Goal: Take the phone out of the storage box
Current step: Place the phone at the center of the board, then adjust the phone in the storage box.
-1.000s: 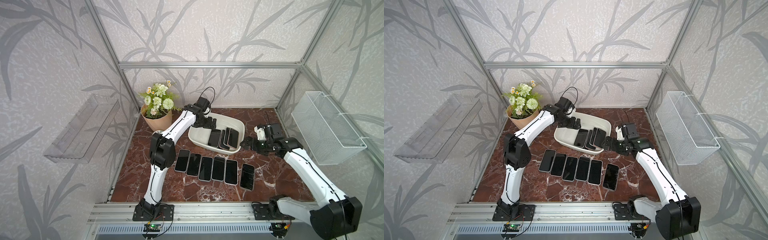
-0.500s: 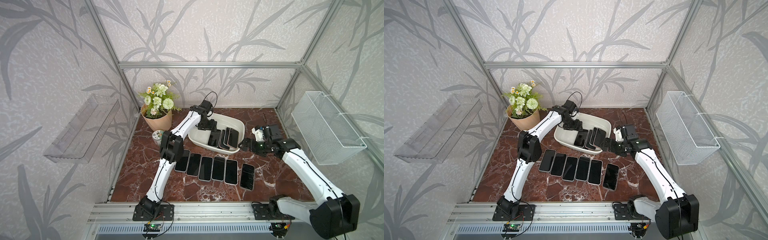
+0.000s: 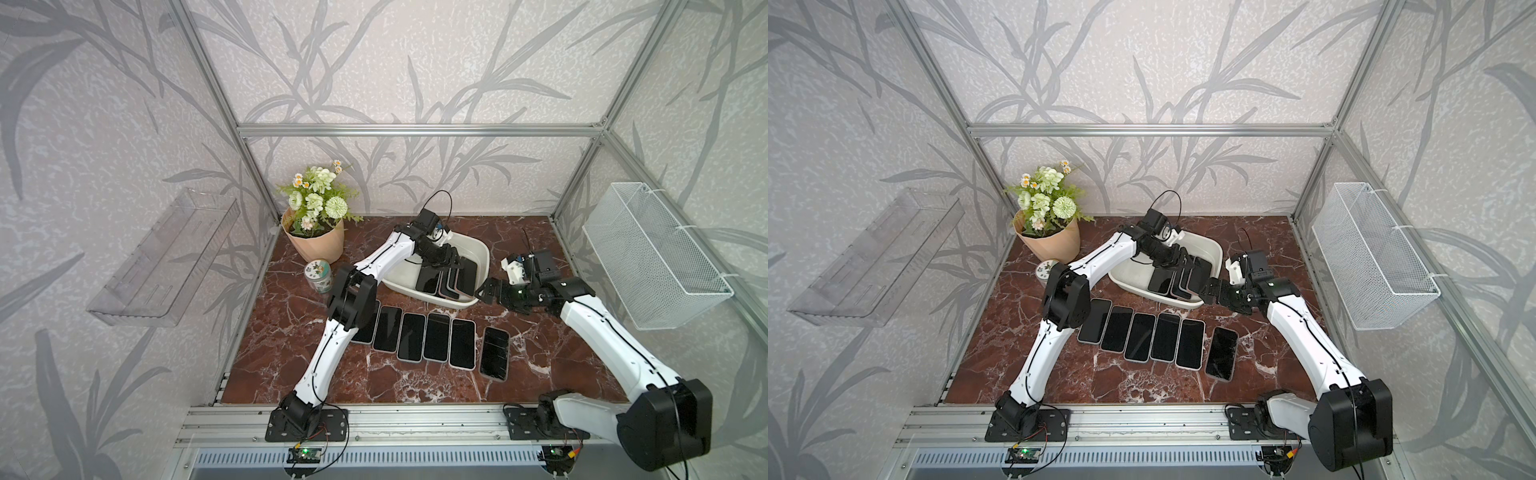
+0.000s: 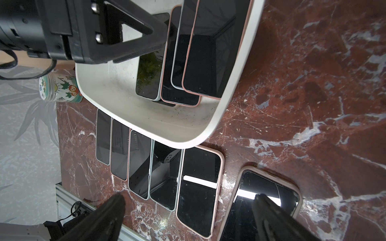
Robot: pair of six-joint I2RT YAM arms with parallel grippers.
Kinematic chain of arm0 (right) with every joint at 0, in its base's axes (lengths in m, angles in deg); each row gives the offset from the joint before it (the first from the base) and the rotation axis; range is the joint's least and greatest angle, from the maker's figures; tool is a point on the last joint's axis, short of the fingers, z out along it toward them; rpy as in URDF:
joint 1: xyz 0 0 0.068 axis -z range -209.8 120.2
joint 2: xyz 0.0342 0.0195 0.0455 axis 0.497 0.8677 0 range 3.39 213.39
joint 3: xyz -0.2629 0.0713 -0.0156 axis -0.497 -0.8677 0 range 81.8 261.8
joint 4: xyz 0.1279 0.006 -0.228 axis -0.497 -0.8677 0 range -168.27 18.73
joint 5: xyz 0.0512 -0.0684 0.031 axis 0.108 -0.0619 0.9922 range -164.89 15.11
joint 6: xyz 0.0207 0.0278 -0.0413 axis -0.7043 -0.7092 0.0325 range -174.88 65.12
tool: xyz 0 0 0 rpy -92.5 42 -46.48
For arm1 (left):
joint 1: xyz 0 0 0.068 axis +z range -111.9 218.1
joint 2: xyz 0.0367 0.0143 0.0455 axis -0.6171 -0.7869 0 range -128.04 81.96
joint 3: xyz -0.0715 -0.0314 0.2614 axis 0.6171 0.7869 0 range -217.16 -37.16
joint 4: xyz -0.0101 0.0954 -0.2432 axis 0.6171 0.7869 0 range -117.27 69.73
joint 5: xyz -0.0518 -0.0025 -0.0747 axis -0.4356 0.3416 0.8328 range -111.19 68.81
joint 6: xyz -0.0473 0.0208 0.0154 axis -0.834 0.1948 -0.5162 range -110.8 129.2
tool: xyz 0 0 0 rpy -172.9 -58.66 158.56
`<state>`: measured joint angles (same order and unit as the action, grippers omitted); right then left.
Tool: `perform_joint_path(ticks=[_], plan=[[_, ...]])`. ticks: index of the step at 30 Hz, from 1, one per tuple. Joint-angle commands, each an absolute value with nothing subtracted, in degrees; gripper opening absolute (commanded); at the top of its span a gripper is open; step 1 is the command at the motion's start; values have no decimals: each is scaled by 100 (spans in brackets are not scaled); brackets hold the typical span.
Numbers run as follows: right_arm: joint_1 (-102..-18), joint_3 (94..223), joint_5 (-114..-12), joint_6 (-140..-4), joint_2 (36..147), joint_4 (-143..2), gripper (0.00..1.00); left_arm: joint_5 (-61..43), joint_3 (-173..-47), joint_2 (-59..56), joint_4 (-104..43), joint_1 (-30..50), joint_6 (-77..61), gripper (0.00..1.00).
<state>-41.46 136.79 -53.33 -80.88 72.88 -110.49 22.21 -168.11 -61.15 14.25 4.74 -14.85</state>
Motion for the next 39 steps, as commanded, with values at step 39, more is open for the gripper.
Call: perform_joint_path(ticks=[39], plan=[[-4105,13228,-5330,-8102,7068,-10774,99,1251,-17827,-6725,1945,-476,-1841,62]])
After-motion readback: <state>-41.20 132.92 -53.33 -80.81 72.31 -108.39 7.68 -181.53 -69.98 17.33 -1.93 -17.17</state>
